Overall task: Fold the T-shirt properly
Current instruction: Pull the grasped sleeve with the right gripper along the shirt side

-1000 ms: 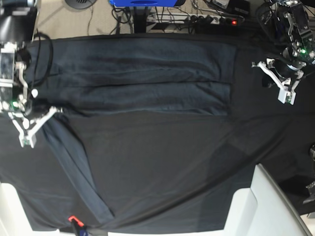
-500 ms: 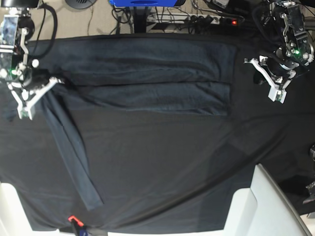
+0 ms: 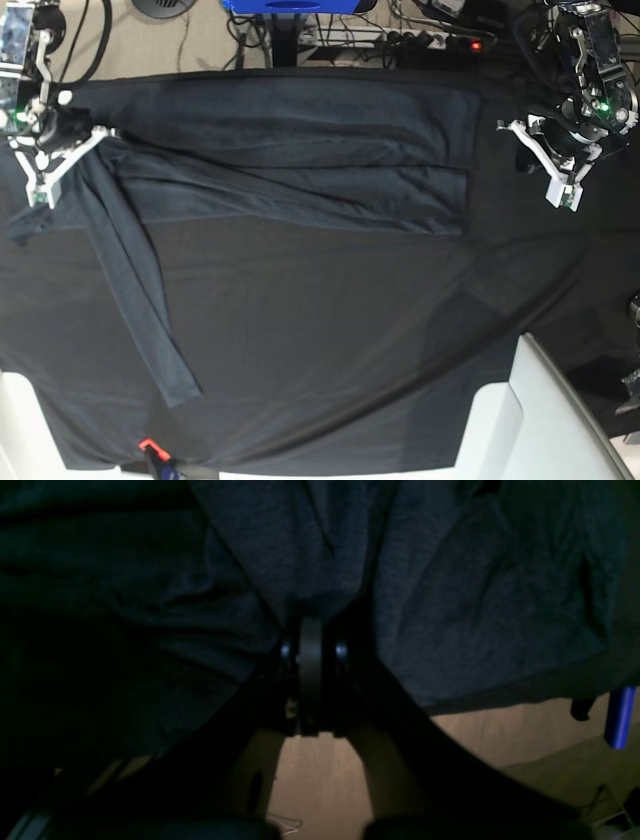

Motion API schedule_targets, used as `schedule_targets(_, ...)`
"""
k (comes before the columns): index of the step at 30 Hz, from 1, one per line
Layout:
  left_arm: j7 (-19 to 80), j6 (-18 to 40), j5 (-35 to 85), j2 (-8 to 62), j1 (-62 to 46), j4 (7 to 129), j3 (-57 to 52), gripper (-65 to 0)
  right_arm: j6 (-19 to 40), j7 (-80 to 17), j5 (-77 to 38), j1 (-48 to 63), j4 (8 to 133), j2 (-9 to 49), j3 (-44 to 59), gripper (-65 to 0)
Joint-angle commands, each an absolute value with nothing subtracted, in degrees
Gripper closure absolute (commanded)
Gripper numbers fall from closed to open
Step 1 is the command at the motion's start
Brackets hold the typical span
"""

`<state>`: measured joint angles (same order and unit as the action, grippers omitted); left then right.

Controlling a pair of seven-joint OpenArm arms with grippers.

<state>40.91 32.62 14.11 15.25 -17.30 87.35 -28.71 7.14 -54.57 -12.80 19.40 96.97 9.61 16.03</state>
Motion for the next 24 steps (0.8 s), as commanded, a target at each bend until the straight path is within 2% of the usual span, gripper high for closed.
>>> schedule_targets(1, 39.9, 32.6, 14.6, 16.0, -17.1, 88.2, -29.1, 0.0, 7.2, -54.1, -12.6, 19.6, 98.6, 10.2, 16.3, -0.3)
schedule_targets(17, 39.9, 32.6, 14.6, 16.0, -17.1, 88.2, -29.1, 0.0, 7.0, -54.5, -12.5, 20.0, 98.4, 10.2, 16.4, -1.2)
schedule_targets(20, 39.9, 32.6, 14.6, 16.0, -17.1, 88.2, -29.1, 0.0, 7.0, -55.0, -12.5, 19.9, 98.4, 10.0, 16.4, -9.3)
schedule_targets(24, 39.9, 32.6, 14.6, 16.0, -17.1, 88.2, -29.1, 0.0, 6.9, -56.7, -12.4, 19.6, 99.2, 8.6, 18.5, -29.3)
